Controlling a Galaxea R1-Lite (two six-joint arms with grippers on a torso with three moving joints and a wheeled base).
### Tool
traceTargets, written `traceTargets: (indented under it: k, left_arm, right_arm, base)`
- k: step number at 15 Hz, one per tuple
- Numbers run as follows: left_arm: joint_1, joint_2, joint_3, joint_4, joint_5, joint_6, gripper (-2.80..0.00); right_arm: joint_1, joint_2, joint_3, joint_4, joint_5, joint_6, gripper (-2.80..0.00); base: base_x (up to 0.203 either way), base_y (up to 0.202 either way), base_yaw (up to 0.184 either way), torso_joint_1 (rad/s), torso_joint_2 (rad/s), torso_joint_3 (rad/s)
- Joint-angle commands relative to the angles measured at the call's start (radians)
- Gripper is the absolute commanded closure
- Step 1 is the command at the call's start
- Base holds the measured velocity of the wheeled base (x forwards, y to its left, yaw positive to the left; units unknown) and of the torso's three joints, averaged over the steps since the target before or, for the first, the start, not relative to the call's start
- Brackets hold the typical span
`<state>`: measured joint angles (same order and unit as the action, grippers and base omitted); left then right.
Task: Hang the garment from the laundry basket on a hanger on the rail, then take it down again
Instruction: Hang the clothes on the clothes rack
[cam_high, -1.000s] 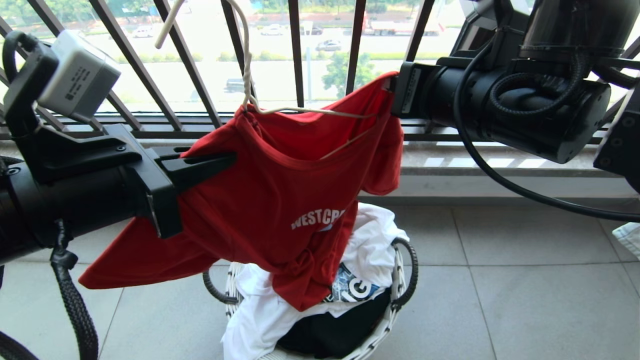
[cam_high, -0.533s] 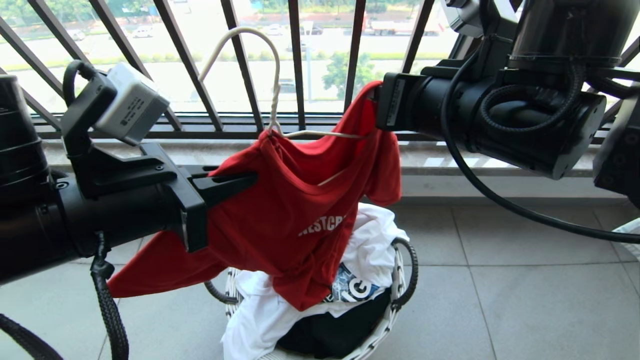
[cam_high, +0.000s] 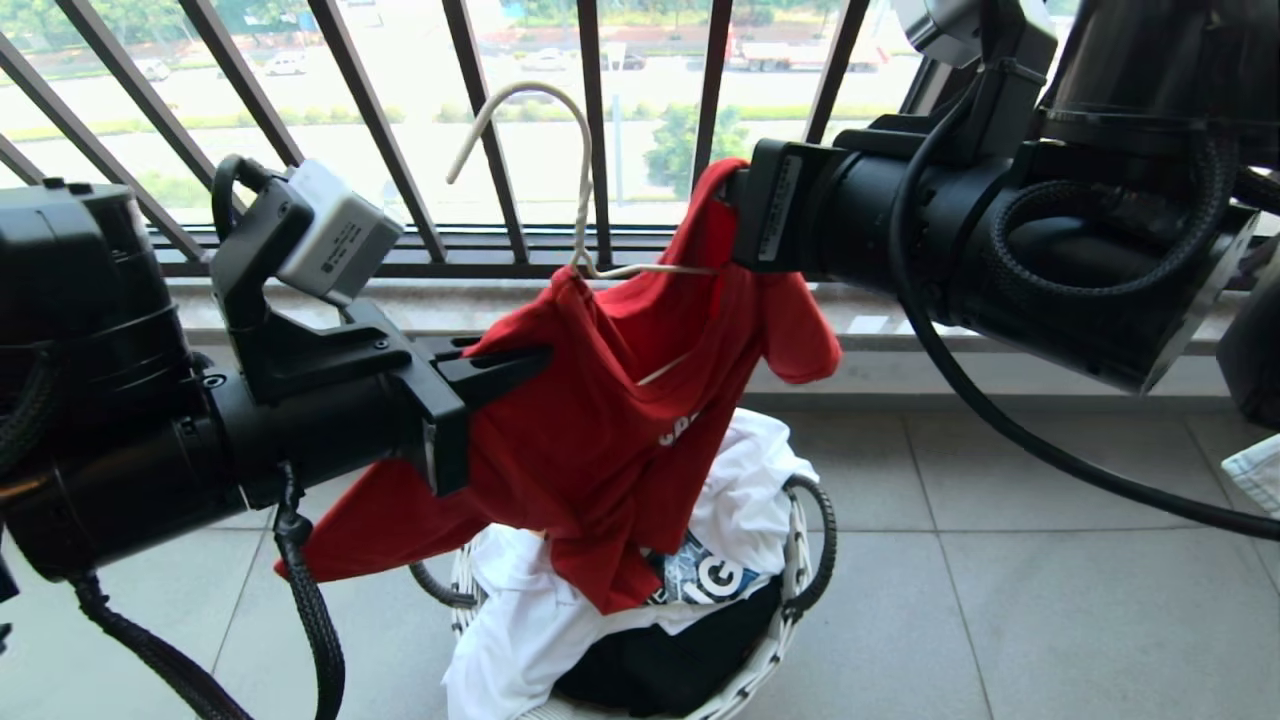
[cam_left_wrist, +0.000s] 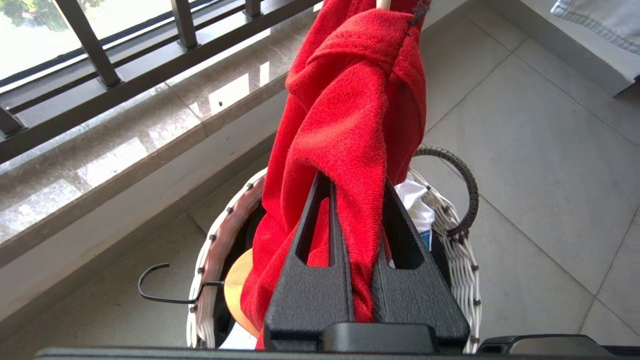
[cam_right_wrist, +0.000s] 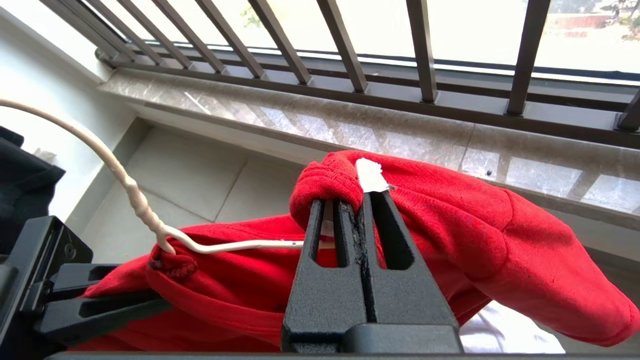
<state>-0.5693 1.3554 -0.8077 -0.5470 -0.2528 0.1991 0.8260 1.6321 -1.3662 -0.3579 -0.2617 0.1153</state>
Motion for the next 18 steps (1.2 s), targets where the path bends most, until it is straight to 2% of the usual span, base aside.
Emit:
traceTargets:
  k: [1,3,6,11,14,18]
  left_arm:
    - [-0.013,0.052,0.004,-0.039,0.001,-0.004,0.00]
    - [-0.015,0.084,0.007,-0.133,0.007,-0.036,0.00]
    - [-0.020,0.111,0.007,-0.146,0.018,-0.043,0.00]
    - [-0.026,0.140,0.004,-0.162,0.021,-0.050,0.00]
    - [-0.036,0.175,0.002,-0.243,0.092,-0.061,0.00]
    - [-0.043,0.177,-0.001,-0.254,0.093,-0.093,0.00]
  right_arm:
    - [0.023,-0.013,0.020,-0.004,0.001,-0.002,0.00]
    - [0.044,-0.032,0.039,-0.004,-0.001,-0.006,0.00]
    - [0.072,-0.055,0.070,-0.024,0.000,-0.020,0.00]
    - [0.104,-0.069,0.151,-0.162,0.001,-0.109,0.00]
    - [0.117,-0.074,0.177,-0.171,0.001,-0.142,0.00]
    - [0.117,-0.069,0.176,-0.171,-0.002,-0.144,0.00]
  base:
    - [0.000,0.000,0.000,0.000,0.00,0.000]
    - [0.000,0.000,0.000,0.000,0.00,0.000]
    - [0.000,0.000,0.000,0.000,0.00,0.000]
    - [0.000,0.000,0.000,0.000,0.00,0.000]
    - [0.000,0.000,0.000,0.000,0.00,0.000]
    - [0.000,0.000,0.000,0.000,0.00,0.000]
